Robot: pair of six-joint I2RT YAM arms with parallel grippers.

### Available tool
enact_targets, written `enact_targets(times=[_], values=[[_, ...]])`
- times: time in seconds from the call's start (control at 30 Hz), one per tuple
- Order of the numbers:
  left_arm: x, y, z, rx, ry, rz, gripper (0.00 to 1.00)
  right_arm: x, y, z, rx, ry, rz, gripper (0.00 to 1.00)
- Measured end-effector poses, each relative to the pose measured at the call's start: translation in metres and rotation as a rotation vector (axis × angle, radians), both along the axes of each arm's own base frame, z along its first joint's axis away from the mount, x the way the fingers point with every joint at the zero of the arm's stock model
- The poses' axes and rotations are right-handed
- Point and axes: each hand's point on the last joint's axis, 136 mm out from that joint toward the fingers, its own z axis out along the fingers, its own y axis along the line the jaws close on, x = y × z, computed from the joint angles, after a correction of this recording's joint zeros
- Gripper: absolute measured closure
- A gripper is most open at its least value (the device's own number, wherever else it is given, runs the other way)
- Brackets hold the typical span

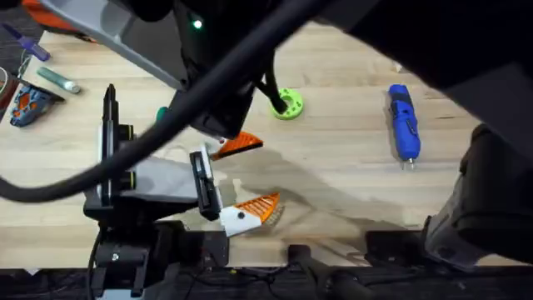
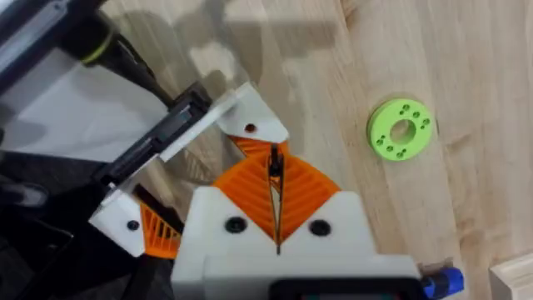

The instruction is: Pick up the gripper from the table and insert it into the empty holder that is missing its gripper. Then pick up a screw, insert it into the mounting hole, and use the screwdriver to tighten it. Finally, clean up the table by picking up the vegetable and placing it into the bucket.

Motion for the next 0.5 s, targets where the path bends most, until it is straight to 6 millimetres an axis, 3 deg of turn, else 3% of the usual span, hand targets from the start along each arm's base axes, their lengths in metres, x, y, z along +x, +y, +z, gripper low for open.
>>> enact_targets(times=[0.5], values=[[-0.0001,0.0000,0.0000,0.000,0.000,-0.001,0.015,-0.0048,0.0007,-0.0045,-0.022,0.010,0.046,0.996]])
